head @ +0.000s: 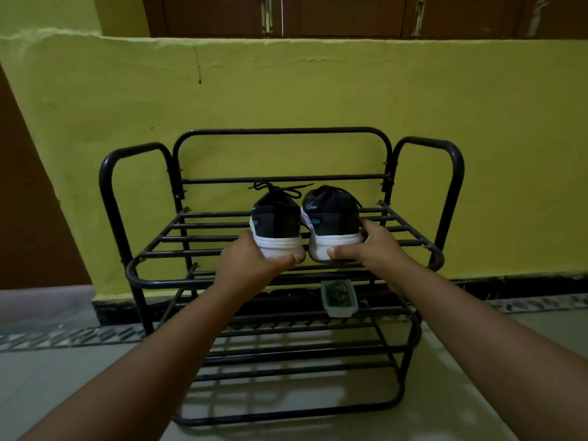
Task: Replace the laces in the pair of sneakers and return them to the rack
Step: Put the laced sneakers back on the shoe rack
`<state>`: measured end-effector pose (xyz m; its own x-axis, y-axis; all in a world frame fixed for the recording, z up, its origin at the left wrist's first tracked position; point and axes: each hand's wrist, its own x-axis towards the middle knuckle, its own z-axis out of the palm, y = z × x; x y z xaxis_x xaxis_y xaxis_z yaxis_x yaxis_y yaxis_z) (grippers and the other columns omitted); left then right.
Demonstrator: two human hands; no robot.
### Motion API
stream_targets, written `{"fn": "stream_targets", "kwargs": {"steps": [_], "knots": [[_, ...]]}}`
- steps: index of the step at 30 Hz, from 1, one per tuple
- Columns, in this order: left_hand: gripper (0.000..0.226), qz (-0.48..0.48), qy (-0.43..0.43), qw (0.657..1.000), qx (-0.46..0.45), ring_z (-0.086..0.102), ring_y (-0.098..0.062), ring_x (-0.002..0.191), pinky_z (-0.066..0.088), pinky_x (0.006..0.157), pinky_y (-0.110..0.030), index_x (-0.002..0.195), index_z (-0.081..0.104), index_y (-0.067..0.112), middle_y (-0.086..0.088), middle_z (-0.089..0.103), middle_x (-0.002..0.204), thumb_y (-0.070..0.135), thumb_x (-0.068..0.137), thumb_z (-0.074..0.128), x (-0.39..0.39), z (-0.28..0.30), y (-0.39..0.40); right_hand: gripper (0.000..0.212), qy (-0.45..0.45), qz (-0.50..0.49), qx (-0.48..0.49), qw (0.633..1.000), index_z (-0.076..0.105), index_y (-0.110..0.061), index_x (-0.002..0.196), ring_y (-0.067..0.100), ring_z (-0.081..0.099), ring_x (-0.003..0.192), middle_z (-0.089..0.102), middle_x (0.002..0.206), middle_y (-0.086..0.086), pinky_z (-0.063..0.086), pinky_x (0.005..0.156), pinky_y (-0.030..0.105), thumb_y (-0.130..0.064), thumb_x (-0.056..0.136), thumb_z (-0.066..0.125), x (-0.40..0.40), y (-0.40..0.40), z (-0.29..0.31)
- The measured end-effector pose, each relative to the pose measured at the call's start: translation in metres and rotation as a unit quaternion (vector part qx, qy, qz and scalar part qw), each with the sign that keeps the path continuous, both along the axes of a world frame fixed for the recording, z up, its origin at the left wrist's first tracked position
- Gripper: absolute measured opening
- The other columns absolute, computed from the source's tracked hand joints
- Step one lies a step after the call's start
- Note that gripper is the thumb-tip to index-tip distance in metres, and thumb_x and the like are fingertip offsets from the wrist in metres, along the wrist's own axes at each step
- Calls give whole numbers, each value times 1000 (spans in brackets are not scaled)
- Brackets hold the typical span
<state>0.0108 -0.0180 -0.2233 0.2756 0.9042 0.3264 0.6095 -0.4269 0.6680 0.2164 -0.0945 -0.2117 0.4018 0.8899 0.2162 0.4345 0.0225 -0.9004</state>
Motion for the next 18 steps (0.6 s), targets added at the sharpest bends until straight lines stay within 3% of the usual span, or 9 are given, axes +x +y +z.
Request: {"fn": "stream_targets", "kwargs": {"steps": [5, 12, 15, 18], "knots": [[88, -6, 6, 1000, 4, 62, -16, 85, 57, 72, -42, 113, 50, 22, 4, 63, 98, 78, 47, 64, -1, -1, 3, 67, 23, -1, -3, 1000, 49, -15, 126, 22, 58, 105, 59, 117, 3, 47, 90, 34, -18, 68, 83, -1, 4, 3], [98, -14, 46, 999, 6, 60, -18, 95, 56, 76, -41, 120, 46, 24, 4, 63, 107, 87, 45, 50, 0, -1, 5, 65, 3, -16, 5, 1000, 52, -14, 126, 20, 59, 103, 62, 116, 3, 49, 89, 35, -20, 69, 82, -8, 9, 0], [109, 15, 101, 994, 34, 51, -28, 117, 49, 92, -46, 138, 32, 17, -6, 52, 132, 88, 56, 47, 2, -3, 1, 67, -19, -40, 4, 999, 51, -14, 127, 23, 58, 108, 61, 120, 4, 49, 94, 42, -27, 70, 82, -12, 6, -2], [93, 29, 82, 992, 87, 25, -31, 137, 27, 111, -43, 147, 16, 8, -12, 29, 149, 60, 82, 55, 5, -3, -16, 76, -51, -100, -1, 994, 39, -14, 138, 26, 49, 121, 48, 137, 6, 44, 96, 40, -29, 75, 78, -17, -7, 1]]}}
